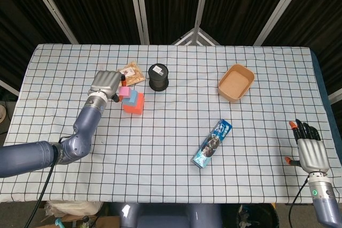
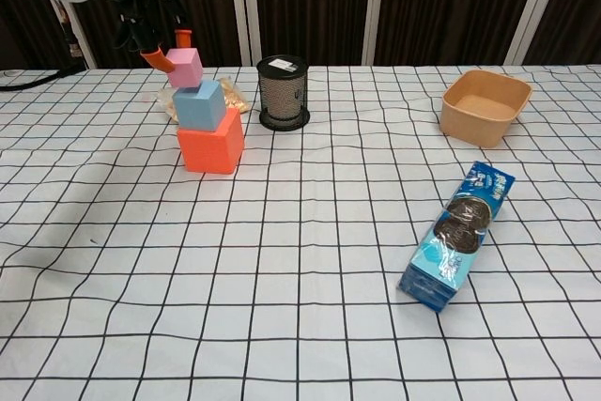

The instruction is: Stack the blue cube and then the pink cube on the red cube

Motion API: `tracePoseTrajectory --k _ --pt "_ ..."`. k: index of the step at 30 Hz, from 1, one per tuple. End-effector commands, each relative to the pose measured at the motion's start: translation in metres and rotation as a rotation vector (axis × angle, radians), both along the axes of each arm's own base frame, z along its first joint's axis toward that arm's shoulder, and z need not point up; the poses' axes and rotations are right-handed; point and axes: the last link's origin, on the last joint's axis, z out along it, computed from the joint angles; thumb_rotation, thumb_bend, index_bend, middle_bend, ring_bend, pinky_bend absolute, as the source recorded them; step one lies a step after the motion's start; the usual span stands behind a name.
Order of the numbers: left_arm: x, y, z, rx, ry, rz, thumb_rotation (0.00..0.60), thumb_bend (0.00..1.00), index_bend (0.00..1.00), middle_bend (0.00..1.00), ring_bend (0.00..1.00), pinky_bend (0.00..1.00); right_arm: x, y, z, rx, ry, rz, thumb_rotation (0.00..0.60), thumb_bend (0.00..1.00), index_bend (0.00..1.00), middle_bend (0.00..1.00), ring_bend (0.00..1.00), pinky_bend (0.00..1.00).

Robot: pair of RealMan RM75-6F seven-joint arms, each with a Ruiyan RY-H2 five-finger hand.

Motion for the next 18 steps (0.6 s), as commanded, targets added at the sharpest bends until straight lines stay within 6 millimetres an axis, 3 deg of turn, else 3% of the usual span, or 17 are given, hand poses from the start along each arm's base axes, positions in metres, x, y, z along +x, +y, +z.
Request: tracePoseTrajectory --k 1,18 --pt "0.0009 0.0004 -0.0019 -0.004 -0.007 0.007 0.600 0.42 0.46 0.86 0.66 0.63 -0.0001 0.0000 0.0002 -0.001 0.000 0.000 0.600 0.11 0.02 0.00 0.00 0.09" --pt "0.0012 -0.0002 -0.0025 -0.003 0.005 0.025 0.600 0.42 0.46 0.86 0.66 0.63 0.0010 0.0008 0.0015 -0.005 -0.005 0.005 0.600 0.11 0.02 0.00 0.00 0.09"
